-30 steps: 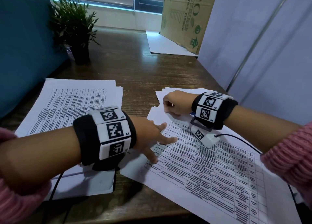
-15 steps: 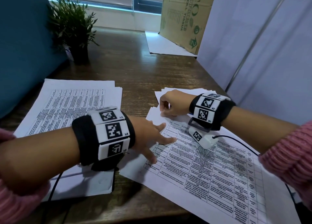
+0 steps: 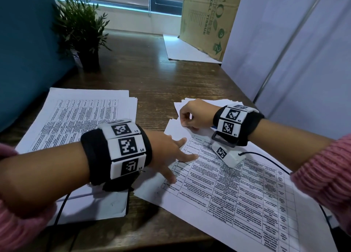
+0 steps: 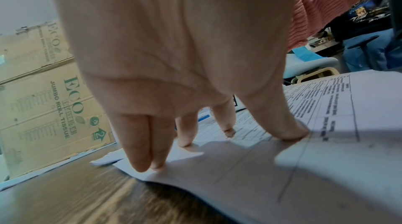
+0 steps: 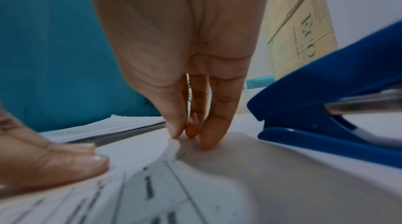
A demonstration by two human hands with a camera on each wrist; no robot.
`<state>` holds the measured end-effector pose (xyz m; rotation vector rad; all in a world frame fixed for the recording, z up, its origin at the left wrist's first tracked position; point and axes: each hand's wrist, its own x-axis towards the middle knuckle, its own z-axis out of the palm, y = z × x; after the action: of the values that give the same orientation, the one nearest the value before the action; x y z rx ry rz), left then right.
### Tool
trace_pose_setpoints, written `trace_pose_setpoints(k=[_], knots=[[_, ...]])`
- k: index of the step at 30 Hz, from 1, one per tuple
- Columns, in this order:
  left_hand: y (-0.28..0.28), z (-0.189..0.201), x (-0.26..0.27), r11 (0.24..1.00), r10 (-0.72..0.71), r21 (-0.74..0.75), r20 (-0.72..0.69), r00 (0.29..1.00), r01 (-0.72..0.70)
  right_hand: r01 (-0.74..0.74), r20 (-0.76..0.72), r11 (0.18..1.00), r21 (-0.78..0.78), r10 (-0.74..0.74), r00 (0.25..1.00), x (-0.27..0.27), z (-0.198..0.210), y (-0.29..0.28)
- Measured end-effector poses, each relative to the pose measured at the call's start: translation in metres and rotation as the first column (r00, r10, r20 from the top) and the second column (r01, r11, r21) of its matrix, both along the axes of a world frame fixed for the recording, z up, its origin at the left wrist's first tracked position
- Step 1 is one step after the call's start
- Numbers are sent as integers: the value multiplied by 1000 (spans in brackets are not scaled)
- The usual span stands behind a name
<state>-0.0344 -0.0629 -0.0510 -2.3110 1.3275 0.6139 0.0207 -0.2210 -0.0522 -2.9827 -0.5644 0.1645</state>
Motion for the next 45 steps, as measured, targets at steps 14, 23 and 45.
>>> trace_pose_setpoints(k=[14,23,45], knots=[[-1,1,-1,1000,8,-7,1,1000,-8,-38,-17,926,-375,34,999,0,3,29],[-1,-1,1,1000,-10,23,12,1000,9,72,-82,997,-10,-72,994,-16,18,-22],[-1,-2,1,1000,-4,10,11,1000,4,60,-125,997,42,-54,991,-18,13,-22]])
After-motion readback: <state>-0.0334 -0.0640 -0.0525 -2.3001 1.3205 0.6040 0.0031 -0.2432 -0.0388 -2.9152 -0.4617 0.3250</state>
